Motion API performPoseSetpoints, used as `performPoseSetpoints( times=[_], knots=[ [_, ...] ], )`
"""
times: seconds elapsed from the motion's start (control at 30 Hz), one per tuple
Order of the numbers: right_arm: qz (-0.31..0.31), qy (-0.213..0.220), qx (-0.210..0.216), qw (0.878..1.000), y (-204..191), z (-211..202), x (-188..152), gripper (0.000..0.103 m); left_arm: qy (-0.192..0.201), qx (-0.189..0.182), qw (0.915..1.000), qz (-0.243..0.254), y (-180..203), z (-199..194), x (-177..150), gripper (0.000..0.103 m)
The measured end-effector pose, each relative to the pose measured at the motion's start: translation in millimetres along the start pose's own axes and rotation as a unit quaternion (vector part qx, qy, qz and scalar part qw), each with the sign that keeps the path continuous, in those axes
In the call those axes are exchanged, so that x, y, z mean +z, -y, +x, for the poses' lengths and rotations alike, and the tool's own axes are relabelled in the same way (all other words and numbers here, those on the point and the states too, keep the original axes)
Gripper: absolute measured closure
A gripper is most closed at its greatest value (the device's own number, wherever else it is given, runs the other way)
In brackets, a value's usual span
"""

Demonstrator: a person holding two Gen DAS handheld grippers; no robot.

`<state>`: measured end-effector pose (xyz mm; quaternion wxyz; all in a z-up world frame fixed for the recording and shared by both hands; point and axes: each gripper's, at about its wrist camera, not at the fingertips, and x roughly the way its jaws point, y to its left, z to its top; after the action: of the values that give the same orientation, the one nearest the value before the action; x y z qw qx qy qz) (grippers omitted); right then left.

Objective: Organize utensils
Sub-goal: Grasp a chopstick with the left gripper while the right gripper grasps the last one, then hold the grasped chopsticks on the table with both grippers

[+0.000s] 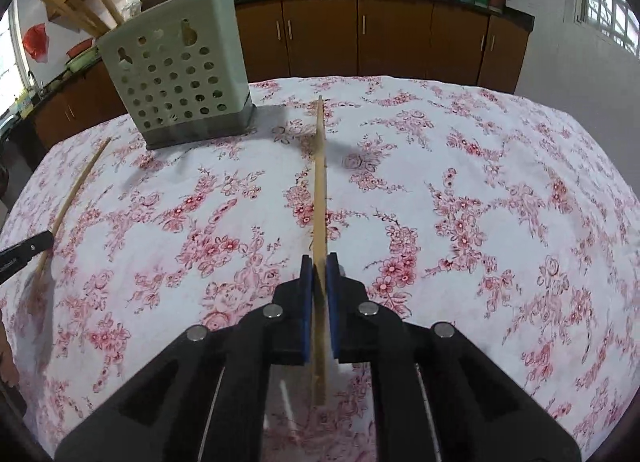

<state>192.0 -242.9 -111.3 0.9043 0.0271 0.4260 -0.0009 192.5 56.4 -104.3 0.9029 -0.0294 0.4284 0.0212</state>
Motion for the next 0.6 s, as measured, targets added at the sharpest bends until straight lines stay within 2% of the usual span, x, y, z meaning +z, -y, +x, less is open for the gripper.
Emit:
performPoseSetpoints(
  times=[0.6],
  knots=[
    [0.003, 0.000, 0.004, 1.000, 1.8, 0.2, -0.5, 0.093, 0.001, -0.027, 0.9993, -0.025, -8.5, -1.6, 2.2, 0.093]
  ],
)
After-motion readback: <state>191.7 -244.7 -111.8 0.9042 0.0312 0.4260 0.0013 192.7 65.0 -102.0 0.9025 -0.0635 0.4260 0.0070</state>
